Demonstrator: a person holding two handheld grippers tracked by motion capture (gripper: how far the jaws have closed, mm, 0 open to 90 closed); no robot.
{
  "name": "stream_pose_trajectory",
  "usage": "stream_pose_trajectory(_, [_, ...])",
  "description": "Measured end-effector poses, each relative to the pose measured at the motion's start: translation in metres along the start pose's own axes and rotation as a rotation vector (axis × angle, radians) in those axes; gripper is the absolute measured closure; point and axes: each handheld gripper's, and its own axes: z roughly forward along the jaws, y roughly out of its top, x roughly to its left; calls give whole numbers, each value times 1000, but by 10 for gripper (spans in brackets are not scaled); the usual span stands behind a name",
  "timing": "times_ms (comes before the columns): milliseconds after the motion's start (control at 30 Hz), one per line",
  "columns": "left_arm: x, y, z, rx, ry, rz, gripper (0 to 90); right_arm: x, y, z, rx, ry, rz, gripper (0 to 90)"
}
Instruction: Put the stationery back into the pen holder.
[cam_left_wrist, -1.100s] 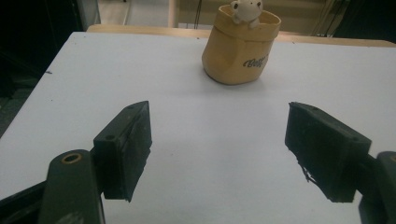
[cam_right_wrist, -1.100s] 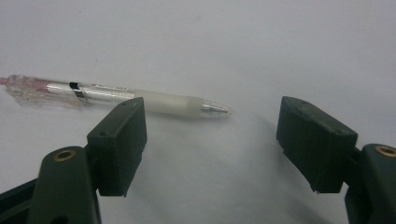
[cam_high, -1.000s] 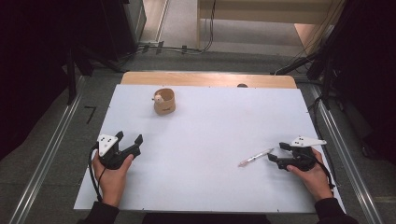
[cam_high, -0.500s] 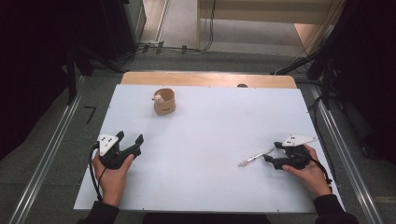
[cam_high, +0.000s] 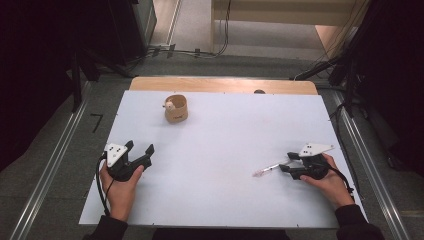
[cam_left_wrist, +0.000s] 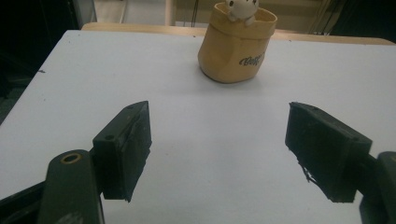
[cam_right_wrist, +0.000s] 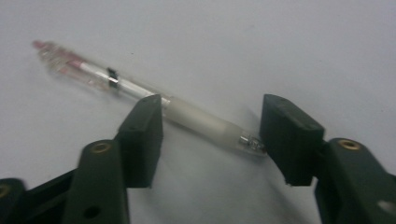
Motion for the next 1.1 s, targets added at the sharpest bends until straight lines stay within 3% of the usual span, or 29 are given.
stream_pose_trajectory(100, [0,0,0,2,0,-1,238,1,1,0,-1,10,-12,473])
stream_pose_trajectory(133, [0,0,0,3,0,0,238,2,1,-1,3,21,-12,547])
stream_pose_trajectory(233, [0,0,0,3,-1,-1,238,2,1,-1,3,32,-11,626])
stream_pose_trajectory(400, [0,0,0,-3,-4,-4,238,2,1,-3,14,38,-6,718])
stream_pose_trajectory(767, [2,0,-3,-9,-1,-10,238,2,1,-6,32,54,10,775])
stream_pose_trajectory(967, [2,0,-3,-5,-3,-8,238,10,13,-6,129,-4,-20,777])
stream_pose_trajectory(1100, [2,0,-3,-7,-4,-10,238,10,13,-6,134,1,-11,777])
